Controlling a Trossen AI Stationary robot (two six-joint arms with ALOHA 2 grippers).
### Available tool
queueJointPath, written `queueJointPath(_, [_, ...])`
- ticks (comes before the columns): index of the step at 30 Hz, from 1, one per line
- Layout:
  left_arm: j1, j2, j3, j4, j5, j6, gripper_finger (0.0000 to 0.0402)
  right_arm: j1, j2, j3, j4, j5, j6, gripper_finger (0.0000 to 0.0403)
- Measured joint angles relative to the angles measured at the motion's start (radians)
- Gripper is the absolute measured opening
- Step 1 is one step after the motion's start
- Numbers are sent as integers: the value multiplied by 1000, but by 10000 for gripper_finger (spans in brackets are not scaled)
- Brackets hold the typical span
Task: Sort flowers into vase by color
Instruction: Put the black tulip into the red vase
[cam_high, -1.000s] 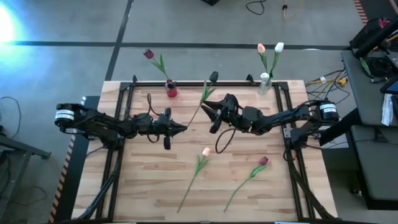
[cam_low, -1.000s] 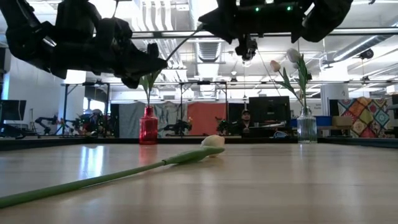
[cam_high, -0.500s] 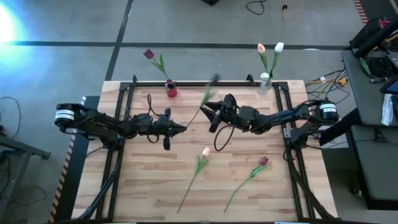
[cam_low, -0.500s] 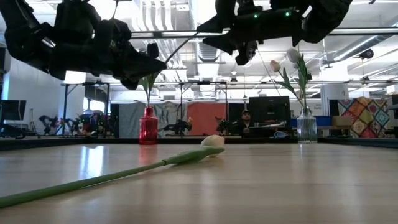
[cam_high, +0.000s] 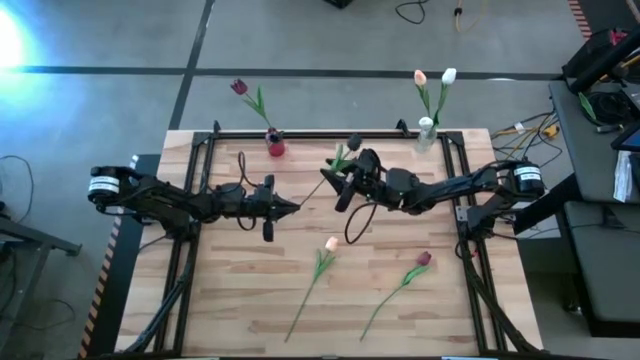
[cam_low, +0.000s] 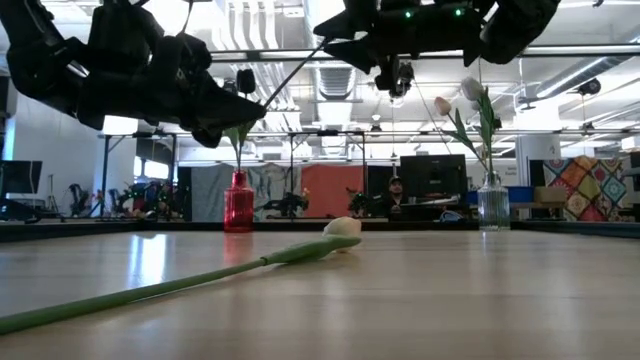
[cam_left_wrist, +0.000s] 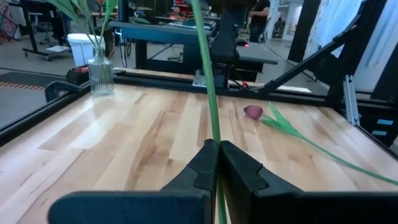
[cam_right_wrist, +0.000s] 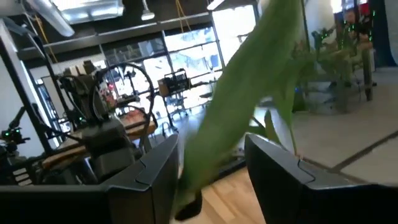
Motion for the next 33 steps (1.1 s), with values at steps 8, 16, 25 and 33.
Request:
queueJointPath(8, [1,0,-22,-9,-75,1,0,-1,46,83,-69,-17,-98,43])
queueJointPath(16, [7,-4,-27,-5,-140,5,2,-10,118,241,-157,-60,-241,9])
queueJointPath(25, [12,-96,-118,7,-263,8,67,-45,163,474,-370,-140,-349,9])
queueJointPath(33, [12,-271,-234,18,-266,8,128,-87,187,625,-514,-166,-427,8])
